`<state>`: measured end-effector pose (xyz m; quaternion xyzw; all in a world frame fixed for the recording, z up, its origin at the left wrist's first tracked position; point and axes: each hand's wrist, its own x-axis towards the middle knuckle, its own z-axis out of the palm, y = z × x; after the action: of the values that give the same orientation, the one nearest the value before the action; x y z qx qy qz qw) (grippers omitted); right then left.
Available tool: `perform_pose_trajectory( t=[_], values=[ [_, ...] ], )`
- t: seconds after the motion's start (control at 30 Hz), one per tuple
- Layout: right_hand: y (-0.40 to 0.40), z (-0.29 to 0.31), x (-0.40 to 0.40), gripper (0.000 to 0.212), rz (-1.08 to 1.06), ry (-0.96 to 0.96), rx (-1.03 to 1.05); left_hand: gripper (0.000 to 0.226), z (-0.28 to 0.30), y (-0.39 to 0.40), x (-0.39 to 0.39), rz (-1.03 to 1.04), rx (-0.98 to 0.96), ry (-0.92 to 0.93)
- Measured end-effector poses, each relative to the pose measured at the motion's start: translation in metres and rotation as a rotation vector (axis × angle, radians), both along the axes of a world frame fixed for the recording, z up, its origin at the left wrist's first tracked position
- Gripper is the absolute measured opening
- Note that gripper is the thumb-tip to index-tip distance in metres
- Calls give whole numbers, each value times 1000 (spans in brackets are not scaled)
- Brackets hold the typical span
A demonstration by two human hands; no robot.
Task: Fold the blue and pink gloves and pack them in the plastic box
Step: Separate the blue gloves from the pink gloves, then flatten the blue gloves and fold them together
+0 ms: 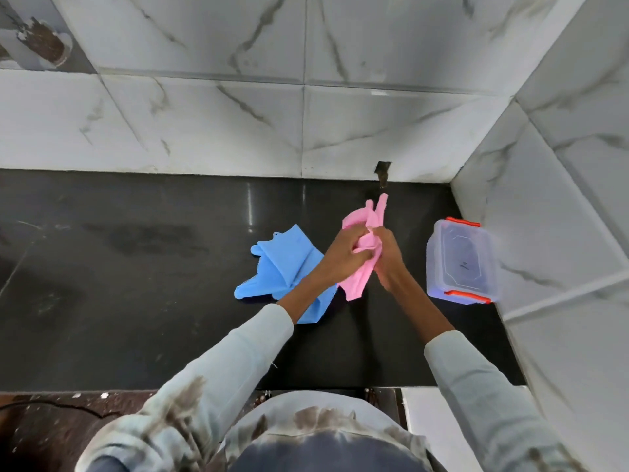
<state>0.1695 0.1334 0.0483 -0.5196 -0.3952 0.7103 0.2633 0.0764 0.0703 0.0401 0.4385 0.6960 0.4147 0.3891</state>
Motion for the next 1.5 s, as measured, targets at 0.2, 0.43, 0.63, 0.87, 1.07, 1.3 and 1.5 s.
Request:
perform_pose_trajectory(
  t=[0.2, 0.43, 0.63, 0.87, 1.07, 1.3, 1.5],
  values=[
    [29, -37, 65, 50, 65, -337, -56, 34, -19, 8, 45, -335, -132, 213],
    [23, -51, 40, 74, 394, -1109, 552, 32, -45, -24, 20, -206, -192, 204],
    [-3, -47, -32, 55, 607, -972, 864, 26, -42, -46, -28, 357, -74, 204],
    [-36, -63, -83, 45, 876, -779, 841, 28, -48, -83, -98, 717, -377, 161],
    [-61, -71, -115, 72, 801, -746, 683, 40, -54, -83, -123, 499, -421, 34],
    [-83, -82, -124, 61, 669, -648, 731, 23, -51, -69, -137, 526, -293, -269],
    [-80, -60, -125, 39, 32, 30, -176, 23, -19, -58, -149, 320, -113, -822]
  ],
)
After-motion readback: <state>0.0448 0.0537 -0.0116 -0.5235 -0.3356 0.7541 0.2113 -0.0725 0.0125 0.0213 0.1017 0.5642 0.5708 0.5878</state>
